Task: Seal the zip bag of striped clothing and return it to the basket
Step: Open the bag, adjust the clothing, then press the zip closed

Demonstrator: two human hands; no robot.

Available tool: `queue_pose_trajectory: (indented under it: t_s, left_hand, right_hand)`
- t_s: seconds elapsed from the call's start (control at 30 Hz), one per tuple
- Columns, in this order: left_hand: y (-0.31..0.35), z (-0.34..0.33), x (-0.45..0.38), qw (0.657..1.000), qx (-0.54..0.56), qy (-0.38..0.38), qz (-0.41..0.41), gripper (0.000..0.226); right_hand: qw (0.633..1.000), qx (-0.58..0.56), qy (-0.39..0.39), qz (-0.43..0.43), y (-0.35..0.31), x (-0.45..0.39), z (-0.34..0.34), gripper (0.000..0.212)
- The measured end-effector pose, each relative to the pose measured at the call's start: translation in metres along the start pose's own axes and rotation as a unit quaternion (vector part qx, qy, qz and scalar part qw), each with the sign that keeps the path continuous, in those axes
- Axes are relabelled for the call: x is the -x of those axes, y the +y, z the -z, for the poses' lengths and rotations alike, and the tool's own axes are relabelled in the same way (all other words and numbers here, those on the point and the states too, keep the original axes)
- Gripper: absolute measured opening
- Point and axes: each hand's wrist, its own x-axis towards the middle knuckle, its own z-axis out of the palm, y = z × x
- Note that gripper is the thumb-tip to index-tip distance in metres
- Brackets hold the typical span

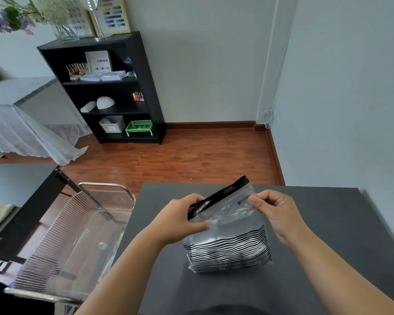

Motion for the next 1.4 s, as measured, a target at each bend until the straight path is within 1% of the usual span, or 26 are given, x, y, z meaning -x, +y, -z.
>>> queue_pose_trajectory:
  t_s: [0.1, 0.17, 0.2, 0.27, 0.33, 0.37, 0.4, 0.43, 0.5, 0.53, 0.57, 0.6, 0.73, 0.8, 0.83, 0.87, 0.9, 0.93, 0.97, 1.0, 1.1, 1.17, 1.23, 1.27, 1.33, 1.4]
  left_hand:
    - [-0.017, -0.002, 0.009, 1.0, -0.004, 0.009, 0.026, 0.034]
    - [-0.022, -0.002, 0.01, 0.999, 0.007, 0.032, 0.04, 0.03]
    - [-0.023, -0.002, 0.01, 0.998, 0.015, 0.044, 0.044, 0.027]
    - [-0.021, -0.003, 0.009, 0.996, 0.022, 0.066, 0.047, 0.022]
    - [-0.017, -0.003, 0.006, 0.995, 0.03, 0.085, 0.039, 0.021]
    - [-0.014, -0.003, 0.005, 0.995, 0.035, 0.093, 0.034, 0.022]
    - [-0.01, -0.003, 0.003, 0.994, 0.038, 0.097, 0.028, 0.022]
    - [-0.006, -0.004, 0.002, 0.994, 0.04, 0.099, 0.022, 0.022]
    - [0.002, -0.004, -0.002, 0.993, 0.043, 0.107, 0.004, 0.022]
    - [0.006, -0.005, -0.003, 0.992, 0.044, 0.114, -0.005, 0.024]
    - [0.01, -0.005, -0.004, 0.992, 0.043, 0.122, -0.013, 0.025]
    - [0.014, -0.005, -0.005, 0.99, 0.043, 0.131, -0.021, 0.028]
    - [0.014, -0.002, 0.0, 0.978, 0.1, 0.182, -0.018, 0.044]
    - [0.007, -0.001, 0.004, 0.973, 0.119, 0.195, -0.005, 0.052]
    - [0.004, -0.002, 0.006, 0.97, 0.136, 0.199, 0.005, 0.051]
    - [0.001, -0.003, 0.007, 0.966, 0.158, 0.204, 0.015, 0.044]
    - [-0.001, -0.004, 0.008, 0.962, 0.172, 0.212, 0.019, 0.032]
    - [-0.002, -0.005, 0.009, 0.959, 0.174, 0.221, 0.018, 0.019]
    - [-0.002, -0.007, 0.009, 0.959, 0.165, 0.228, 0.014, 0.012]
    - [-0.001, -0.008, 0.01, 0.96, 0.156, 0.232, 0.009, 0.014]
    - [0.003, -0.011, 0.007, 0.961, 0.123, 0.245, -0.016, 0.029]
    - [0.007, -0.014, 0.004, 0.962, 0.106, 0.25, -0.039, 0.033]
    - [0.012, -0.017, 0.003, 0.963, 0.092, 0.249, -0.052, 0.032]
    - [0.013, -0.018, 0.003, 0.962, 0.086, 0.251, -0.057, 0.03]
    - [0.014, -0.02, 0.003, 0.961, 0.091, 0.255, -0.062, 0.018]
    - [0.009, -0.02, 0.004, 0.962, 0.104, 0.245, -0.053, 0.004]
  right_hand:
    - [0.999, -0.008, 0.028, -0.018, 0.002, -0.003, 0.011, 0.014]
    - [0.999, 0.009, 0.041, -0.033, 0.003, -0.005, 0.015, 0.005]
    - [0.997, 0.037, 0.052, -0.036, 0.004, -0.006, 0.016, 0.005]
    - [0.982, 0.169, 0.082, -0.01, 0.004, -0.008, 0.013, 0.025]
    - [0.94, 0.323, 0.073, 0.078, -0.005, -0.006, 0.005, 0.051]
    - [0.915, 0.381, 0.048, 0.122, -0.011, -0.006, -0.001, 0.061]
    - [0.888, 0.433, 0.018, 0.154, -0.018, -0.007, -0.008, 0.065]
    - [0.856, 0.486, -0.01, 0.177, -0.023, -0.007, -0.015, 0.063]
    - [0.789, 0.577, -0.058, 0.203, -0.03, -0.009, -0.028, 0.054]
    - [0.765, 0.606, -0.076, 0.203, -0.031, -0.011, -0.033, 0.048]
    - [0.757, 0.618, -0.086, 0.195, -0.032, -0.012, -0.038, 0.042]
    - [0.763, 0.613, -0.086, 0.188, -0.032, -0.014, -0.041, 0.037]
    - [0.822, 0.541, -0.052, 0.173, -0.035, -0.016, -0.041, 0.022]
    - [0.852, 0.498, -0.03, 0.156, -0.037, -0.016, -0.037, 0.009]
    - [0.87, 0.472, -0.028, 0.142, -0.04, -0.016, -0.034, 0.007]
    - [0.886, 0.445, -0.027, 0.128, -0.04, -0.016, -0.032, 0.016]
    - [0.9, 0.42, -0.03, 0.112, -0.042, -0.016, -0.029, 0.022]
    - [0.909, 0.403, -0.032, 0.1, -0.042, -0.017, -0.026, 0.024]
    - [0.915, 0.392, -0.04, 0.086, -0.045, -0.016, -0.026, 0.022]
    - [0.916, 0.391, -0.047, 0.083, -0.046, -0.017, -0.027, 0.019]
    - [0.909, 0.4, -0.077, 0.09, -0.051, -0.016, -0.033, 0.013]
    - [0.903, 0.408, -0.107, 0.087, -0.055, -0.018, -0.038, 0.003]
    - [0.906, 0.389, -0.136, 0.093, -0.058, -0.02, -0.041, 0.01]
    - [0.911, 0.374, -0.142, 0.104, -0.059, -0.022, -0.041, 0.008]
    - [0.916, 0.353, -0.132, 0.133, -0.061, -0.025, -0.042, 0.004]
    - [0.925, 0.332, -0.115, 0.143, -0.062, -0.027, -0.038, 0.011]
